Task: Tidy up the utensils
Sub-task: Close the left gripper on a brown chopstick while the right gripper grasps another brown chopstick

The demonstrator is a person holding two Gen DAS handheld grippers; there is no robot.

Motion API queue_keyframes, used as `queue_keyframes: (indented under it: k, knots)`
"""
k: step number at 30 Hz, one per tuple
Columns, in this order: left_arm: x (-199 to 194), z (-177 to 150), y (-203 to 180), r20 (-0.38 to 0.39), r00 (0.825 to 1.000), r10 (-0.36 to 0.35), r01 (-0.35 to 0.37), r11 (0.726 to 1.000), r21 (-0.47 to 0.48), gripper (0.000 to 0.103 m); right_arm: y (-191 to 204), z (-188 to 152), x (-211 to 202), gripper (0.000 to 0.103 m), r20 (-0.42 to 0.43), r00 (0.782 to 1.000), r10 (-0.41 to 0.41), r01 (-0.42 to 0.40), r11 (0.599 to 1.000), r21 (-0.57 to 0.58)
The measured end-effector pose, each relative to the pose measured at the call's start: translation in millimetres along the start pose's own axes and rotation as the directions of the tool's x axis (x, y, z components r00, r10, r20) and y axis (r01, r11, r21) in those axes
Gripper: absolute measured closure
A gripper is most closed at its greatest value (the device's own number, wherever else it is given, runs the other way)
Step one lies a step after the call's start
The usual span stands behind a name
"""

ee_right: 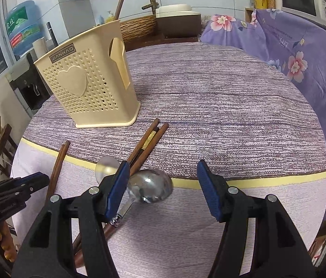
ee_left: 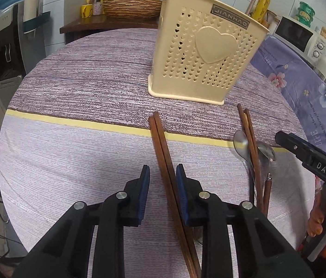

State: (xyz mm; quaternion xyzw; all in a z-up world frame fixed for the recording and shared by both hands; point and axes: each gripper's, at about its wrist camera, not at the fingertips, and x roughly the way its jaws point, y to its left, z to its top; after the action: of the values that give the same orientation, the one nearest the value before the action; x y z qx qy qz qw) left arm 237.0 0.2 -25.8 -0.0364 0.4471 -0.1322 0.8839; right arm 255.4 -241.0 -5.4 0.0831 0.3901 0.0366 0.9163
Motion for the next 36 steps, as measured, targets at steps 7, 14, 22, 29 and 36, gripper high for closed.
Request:
queue_keyframes:
  k: [7,14,22,29,36]
  knots:
    - [0.9,-2.4,2.1,-0.009,0.999,0.035,-0.035,0.999,0.018,0.082,0.3,0.3,-1.3,0.042,0.0,1.0,-0.012,0.012,1.0,-0.013]
    - [-1.4,2.9,16.1,-0.017,0.998,0.062,-0.062,0.998,-0.002,0.082,-0.9,8.0,3.8,0.042,-0.02,1.0,-0.014,0.013,1.0,-0.011]
    - [9.0,14.6,18.3,-0.02,0.997,0.069,-0.07,0.997,-0.03,0.082,-6.8,30.3,37.6,0.061,-0.117,0.993,0.034,-0.024,0.996,0.09]
    - [13.6,20.6,13.4,-0.028,0.996,0.091,-0.091,0.996,-0.007,0.082,-3.9,40.9,63.7,0.078,-0.181,0.983,0.043,-0.019,0.992,0.128]
    - [14.8,21.5,15.5,-0.029,0.995,0.094,-0.093,0.996,0.007,0.082,-7.0,47.8,73.4,0.082,-0.213,0.974,0.079,-0.041,0.983,0.179]
